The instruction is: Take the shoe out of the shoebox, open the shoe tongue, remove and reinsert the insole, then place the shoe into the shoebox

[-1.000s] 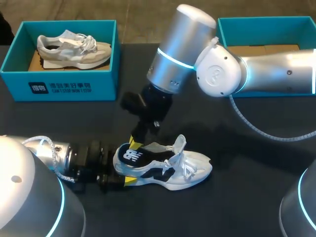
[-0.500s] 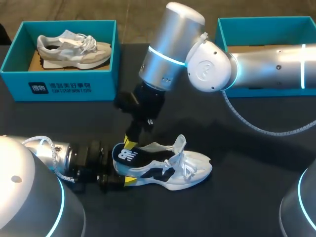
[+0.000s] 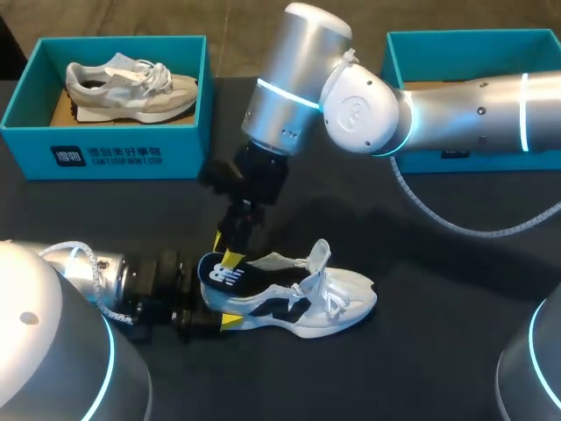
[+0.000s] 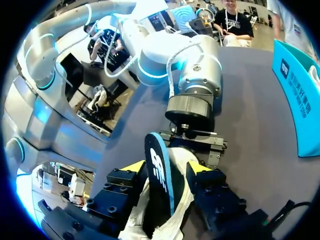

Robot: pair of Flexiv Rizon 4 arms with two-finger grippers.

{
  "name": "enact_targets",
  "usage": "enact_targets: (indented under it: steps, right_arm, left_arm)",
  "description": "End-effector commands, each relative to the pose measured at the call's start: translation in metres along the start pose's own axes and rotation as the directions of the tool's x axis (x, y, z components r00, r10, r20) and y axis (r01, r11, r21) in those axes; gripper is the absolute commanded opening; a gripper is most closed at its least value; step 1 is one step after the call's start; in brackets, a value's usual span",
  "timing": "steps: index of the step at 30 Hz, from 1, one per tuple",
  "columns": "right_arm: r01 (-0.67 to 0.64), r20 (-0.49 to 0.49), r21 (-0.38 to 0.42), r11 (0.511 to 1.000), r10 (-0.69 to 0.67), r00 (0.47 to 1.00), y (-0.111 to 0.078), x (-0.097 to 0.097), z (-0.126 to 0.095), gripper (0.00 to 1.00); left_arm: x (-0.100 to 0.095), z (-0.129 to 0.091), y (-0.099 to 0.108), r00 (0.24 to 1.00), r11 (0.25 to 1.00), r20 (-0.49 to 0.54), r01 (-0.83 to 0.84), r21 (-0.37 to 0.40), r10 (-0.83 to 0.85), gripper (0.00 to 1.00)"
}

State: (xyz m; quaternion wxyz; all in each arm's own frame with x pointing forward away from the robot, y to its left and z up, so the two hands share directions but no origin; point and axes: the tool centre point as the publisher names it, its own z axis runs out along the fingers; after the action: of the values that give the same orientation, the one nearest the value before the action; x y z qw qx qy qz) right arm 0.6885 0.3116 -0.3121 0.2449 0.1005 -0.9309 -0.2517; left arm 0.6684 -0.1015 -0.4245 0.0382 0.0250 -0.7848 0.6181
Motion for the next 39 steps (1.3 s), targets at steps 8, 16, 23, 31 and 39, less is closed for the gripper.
enact_targets:
  steps: [8,16,23,31,39]
  right_arm:
    - [-0.042,-0.087,-0.028,0.999,0.040,0.995,-0.016,-0.002,-0.002,0.45]
    - [-0.052,-0.133,-0.057,0.997,0.044,0.990,-0.020,-0.003,0.005,0.44]
    - [-0.049,-0.148,-0.071,0.996,0.038,0.988,-0.020,-0.005,0.009,0.42]
    - [-0.053,-0.159,-0.074,0.996,0.041,0.986,-0.023,-0.001,0.014,0.37]
    - [-0.060,-0.159,-0.084,0.995,0.046,0.986,-0.026,0.004,0.013,0.32]
  left_arm:
    - [-0.001,0.001,0.006,1.000,1.000,0.002,0.001,-0.002,-0.001,0.00]
    - [-0.001,0.001,0.006,1.000,1.000,0.002,0.001,-0.002,-0.001,0.00]
    - [-0.001,0.001,0.006,1.000,1.000,0.002,0.001,-0.002,-0.001,0.00]
    - [-0.001,0.001,0.006,1.000,1.000,0.002,0.001,-0.002,-0.001,0.00]
    - [-0.001,0.001,0.006,1.000,1.000,0.002,0.001,-0.002,-0.001,0.00]
